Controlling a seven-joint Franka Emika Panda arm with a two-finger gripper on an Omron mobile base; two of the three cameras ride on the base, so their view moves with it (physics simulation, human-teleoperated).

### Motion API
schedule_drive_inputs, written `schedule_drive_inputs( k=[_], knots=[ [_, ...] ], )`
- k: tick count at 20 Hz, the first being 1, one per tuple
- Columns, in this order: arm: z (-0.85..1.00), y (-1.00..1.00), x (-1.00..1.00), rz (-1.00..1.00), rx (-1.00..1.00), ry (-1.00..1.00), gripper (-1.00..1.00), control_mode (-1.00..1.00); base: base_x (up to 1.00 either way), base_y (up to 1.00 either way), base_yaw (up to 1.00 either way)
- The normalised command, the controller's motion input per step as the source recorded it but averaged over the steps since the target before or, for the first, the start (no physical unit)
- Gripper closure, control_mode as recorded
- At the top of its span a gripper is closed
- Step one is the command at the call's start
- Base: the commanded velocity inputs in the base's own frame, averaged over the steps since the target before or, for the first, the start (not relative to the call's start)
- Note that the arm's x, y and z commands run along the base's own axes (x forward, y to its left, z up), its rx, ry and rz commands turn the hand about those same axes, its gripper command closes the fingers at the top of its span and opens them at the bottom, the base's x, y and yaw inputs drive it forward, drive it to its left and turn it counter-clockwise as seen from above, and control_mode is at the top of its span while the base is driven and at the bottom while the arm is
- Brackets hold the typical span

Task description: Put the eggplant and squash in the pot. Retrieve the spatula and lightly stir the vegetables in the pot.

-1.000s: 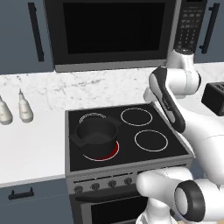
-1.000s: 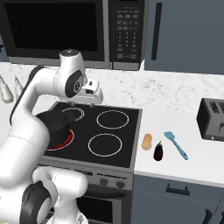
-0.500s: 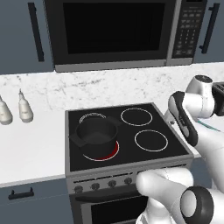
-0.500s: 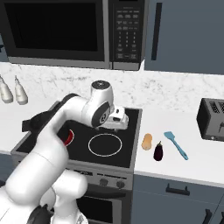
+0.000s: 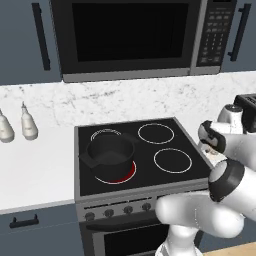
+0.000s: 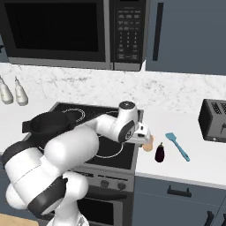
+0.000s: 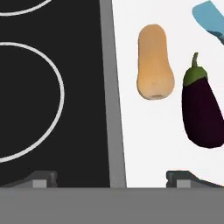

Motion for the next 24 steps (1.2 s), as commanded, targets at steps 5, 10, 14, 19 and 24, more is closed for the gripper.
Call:
schedule_drive_inputs(
  k=[5,10,14,19,24],
  knots=[
    [-0.03,-0.82,0.9,-0.02,0.06,0.27,-1.0,-1.0,0.0,0.0,0.0],
    [-0.33,-0.48,0.49,0.05,0.03,0.08,-1.0,-1.0,0.0,0.0,0.0],
    [-0.65,-0.19,0.32,0.01,0.0,0.0,-1.0,-1.0,0.0,0.0,0.0],
    [-0.67,0.04,0.16,0.0,0.0,0.0,-1.0,-1.0,0.0,0.0,0.0],
    [-0.38,0.46,0.02,0.0,-0.04,-0.01,-1.0,-1.0,0.0,0.0,0.0]
  ],
)
